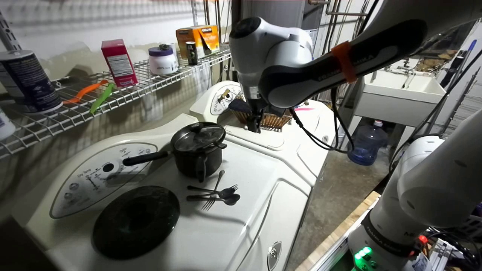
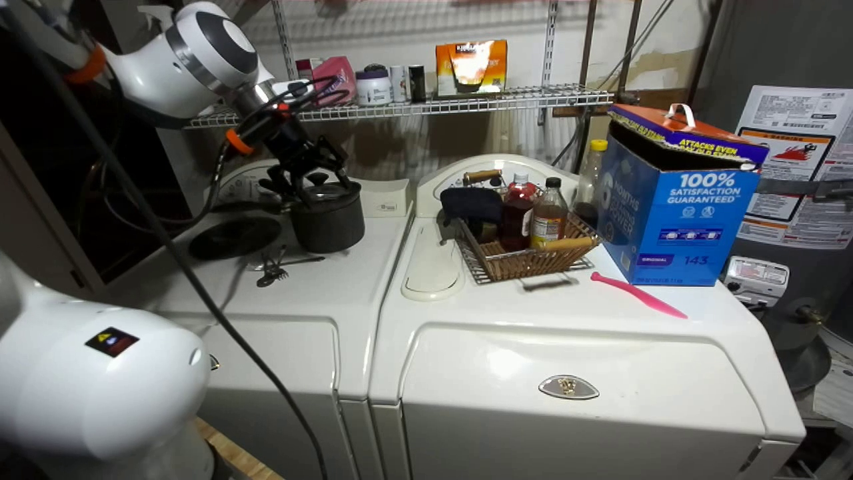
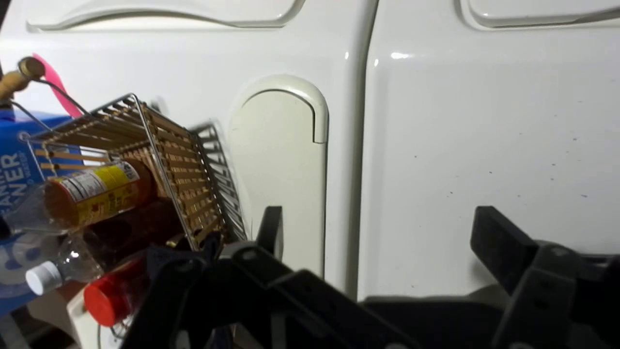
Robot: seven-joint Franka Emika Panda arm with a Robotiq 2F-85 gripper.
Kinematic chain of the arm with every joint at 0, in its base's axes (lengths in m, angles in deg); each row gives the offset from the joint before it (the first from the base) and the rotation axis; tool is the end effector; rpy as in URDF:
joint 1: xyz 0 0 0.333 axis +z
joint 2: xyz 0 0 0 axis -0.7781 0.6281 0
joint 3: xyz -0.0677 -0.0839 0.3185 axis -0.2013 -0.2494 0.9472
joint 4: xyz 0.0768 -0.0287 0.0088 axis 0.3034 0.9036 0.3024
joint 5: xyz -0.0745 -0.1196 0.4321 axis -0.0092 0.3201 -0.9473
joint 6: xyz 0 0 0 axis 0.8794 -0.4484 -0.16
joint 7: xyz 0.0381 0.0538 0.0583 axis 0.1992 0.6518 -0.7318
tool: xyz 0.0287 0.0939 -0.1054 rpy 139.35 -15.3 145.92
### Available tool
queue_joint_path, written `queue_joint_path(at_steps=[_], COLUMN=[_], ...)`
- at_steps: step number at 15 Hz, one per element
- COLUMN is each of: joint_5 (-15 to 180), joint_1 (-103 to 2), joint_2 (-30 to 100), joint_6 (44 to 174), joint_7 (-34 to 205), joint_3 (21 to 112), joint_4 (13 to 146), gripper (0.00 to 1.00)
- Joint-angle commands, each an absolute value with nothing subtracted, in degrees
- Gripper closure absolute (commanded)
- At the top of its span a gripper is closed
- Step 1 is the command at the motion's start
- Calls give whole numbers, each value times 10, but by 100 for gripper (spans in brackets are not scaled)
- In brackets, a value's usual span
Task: Close the lid on top of the washing machine
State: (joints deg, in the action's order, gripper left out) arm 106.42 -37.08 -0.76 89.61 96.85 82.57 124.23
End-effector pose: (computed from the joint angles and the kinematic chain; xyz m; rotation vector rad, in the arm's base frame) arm 0.4573 0.1747 0.4055 2.6117 0.4988 0.1723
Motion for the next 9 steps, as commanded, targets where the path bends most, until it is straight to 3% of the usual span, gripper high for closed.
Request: queue_joint_path(at_steps=[1, 4, 9], joint_5=[1012, 980, 996], joint_1=[-357, -337, -368], joint_2=[-112, -162, -126], joint_6=[948, 992, 960], joint_7=[900, 844, 874], joint_3=[828, 822, 849], joint_4=[1292, 1313, 1281], gripper=[0, 0, 0])
